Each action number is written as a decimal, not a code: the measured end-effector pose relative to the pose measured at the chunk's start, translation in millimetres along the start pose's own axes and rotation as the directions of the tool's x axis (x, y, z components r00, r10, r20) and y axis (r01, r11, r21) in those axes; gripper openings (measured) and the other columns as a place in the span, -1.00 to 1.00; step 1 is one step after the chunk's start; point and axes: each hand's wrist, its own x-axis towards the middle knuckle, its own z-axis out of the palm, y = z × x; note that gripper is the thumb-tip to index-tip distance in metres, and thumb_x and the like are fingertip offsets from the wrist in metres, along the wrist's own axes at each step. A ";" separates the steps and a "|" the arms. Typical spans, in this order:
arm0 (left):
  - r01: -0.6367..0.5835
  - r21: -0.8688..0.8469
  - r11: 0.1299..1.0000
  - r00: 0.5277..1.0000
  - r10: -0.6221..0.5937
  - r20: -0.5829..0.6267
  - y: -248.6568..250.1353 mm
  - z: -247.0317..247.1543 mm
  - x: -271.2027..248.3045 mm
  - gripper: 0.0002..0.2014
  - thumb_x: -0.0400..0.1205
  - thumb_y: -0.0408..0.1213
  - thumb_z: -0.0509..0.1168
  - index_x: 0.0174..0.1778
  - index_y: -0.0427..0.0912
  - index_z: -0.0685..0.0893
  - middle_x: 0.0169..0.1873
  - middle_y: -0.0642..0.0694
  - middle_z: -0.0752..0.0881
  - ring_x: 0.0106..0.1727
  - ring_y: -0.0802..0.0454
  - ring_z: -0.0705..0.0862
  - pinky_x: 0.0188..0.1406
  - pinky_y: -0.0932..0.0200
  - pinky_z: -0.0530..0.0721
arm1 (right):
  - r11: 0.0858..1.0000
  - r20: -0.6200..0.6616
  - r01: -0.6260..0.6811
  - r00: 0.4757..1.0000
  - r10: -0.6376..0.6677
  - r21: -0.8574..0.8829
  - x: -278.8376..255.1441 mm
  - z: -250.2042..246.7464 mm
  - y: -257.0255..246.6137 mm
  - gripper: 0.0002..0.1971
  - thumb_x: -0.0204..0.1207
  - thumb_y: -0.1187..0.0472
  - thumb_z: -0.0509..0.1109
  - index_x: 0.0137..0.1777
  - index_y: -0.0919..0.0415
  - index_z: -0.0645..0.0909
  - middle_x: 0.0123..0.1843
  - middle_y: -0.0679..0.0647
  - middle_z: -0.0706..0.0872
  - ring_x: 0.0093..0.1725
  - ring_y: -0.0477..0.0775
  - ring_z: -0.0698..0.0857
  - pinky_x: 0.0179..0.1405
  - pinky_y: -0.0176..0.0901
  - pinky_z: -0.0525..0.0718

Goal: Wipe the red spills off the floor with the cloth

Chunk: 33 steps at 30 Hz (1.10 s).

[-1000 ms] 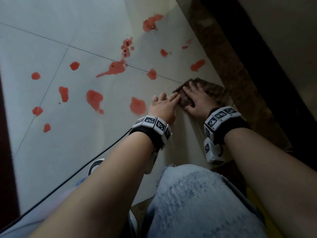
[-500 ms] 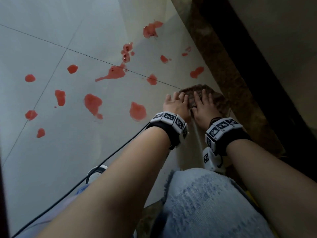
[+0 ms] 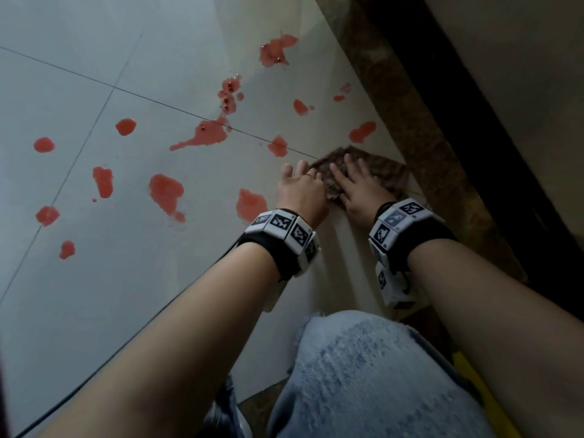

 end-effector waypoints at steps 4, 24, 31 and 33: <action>0.072 -0.018 0.997 0.997 -0.072 -0.015 -16.2 1.2 -7.9 -0.65 0.66 -0.22 0.02 0.25 -0.14 0.61 0.24 -0.05 0.66 0.46 -0.11 0.34 0.42 -0.11 0.19 | 1.000 -0.009 0.004 1.000 -0.004 0.011 5.4 6.8 -23.4 -0.36 0.70 0.24 0.03 0.68 -0.06 -0.20 0.71 0.04 -0.33 0.69 0.16 -0.27 0.63 0.21 -0.06; 0.077 0.107 0.991 0.979 -0.096 0.182 -17.6 -18.6 42.2 -0.30 0.64 -0.09 0.07 0.68 -0.09 -0.05 0.68 0.02 0.02 0.65 -0.07 0.02 0.62 -0.10 -0.06 | 0.990 -0.178 -0.123 0.978 0.109 -0.071 40.8 -15.3 -19.5 -0.33 0.66 0.16 0.01 0.68 0.08 -0.25 0.71 0.10 -0.29 0.70 0.11 -0.24 0.67 0.09 -0.15; 0.021 0.140 0.990 0.974 -0.051 0.220 -6.5 -28.7 56.9 -0.33 0.66 -0.12 0.04 0.68 -0.12 -0.04 0.68 -0.01 0.03 0.63 -0.09 0.06 0.50 -0.12 0.13 | 0.989 -0.204 -0.145 0.969 0.139 -0.019 47.8 -21.7 -0.1 -0.38 0.70 0.12 -0.04 0.68 0.05 -0.24 0.72 0.08 -0.25 0.70 0.12 -0.21 0.66 0.10 -0.15; 0.000 0.142 0.990 0.975 -0.032 0.221 -4.5 -28.3 61.6 -0.34 0.67 -0.13 0.04 0.68 -0.13 -0.04 0.68 -0.02 0.03 0.62 -0.10 0.08 0.48 -0.12 0.15 | 0.989 -0.209 -0.151 0.967 0.148 0.003 50.0 -22.3 6.0 -0.38 0.70 0.10 -0.02 0.69 0.02 -0.22 0.72 0.07 -0.24 0.70 0.12 -0.19 0.66 0.09 -0.13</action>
